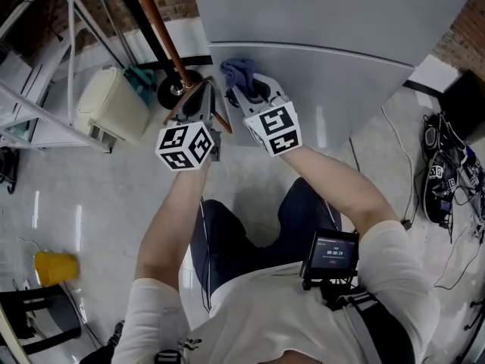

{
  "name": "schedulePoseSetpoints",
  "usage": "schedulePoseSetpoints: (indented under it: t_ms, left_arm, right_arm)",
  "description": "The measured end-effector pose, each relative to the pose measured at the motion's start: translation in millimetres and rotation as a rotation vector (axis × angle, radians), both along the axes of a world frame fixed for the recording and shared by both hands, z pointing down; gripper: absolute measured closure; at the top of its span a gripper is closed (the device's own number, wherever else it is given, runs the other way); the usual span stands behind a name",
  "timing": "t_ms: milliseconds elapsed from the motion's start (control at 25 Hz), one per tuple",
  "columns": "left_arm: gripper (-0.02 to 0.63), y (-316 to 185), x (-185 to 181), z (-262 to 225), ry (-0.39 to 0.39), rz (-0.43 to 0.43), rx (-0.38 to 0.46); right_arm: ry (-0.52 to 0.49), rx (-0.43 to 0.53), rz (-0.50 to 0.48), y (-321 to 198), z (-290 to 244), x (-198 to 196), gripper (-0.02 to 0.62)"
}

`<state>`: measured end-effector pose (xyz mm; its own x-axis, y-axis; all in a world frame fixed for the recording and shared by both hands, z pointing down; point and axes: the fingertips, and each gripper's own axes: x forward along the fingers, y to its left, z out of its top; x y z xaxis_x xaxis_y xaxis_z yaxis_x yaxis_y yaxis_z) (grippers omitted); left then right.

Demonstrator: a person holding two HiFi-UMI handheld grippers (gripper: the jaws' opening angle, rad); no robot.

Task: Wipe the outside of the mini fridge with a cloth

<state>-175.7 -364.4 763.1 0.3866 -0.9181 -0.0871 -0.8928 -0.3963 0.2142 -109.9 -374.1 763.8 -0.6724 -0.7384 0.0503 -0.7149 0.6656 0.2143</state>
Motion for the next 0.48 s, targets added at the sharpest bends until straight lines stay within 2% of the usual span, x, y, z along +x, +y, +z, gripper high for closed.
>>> schedulePoseSetpoints:
  t_ms: [240,480]
  left_arm:
    - [0.606,8,-4,1,-0.006,-0.008,0.005]
    - [0.606,4,9,0,-0.013,0.015,0.020]
  right_arm:
    - [0.001,-0.006,0.031,-13,0,3,0.512]
    - [0.001,0.012,0.054,-12,-3,16,0.512]
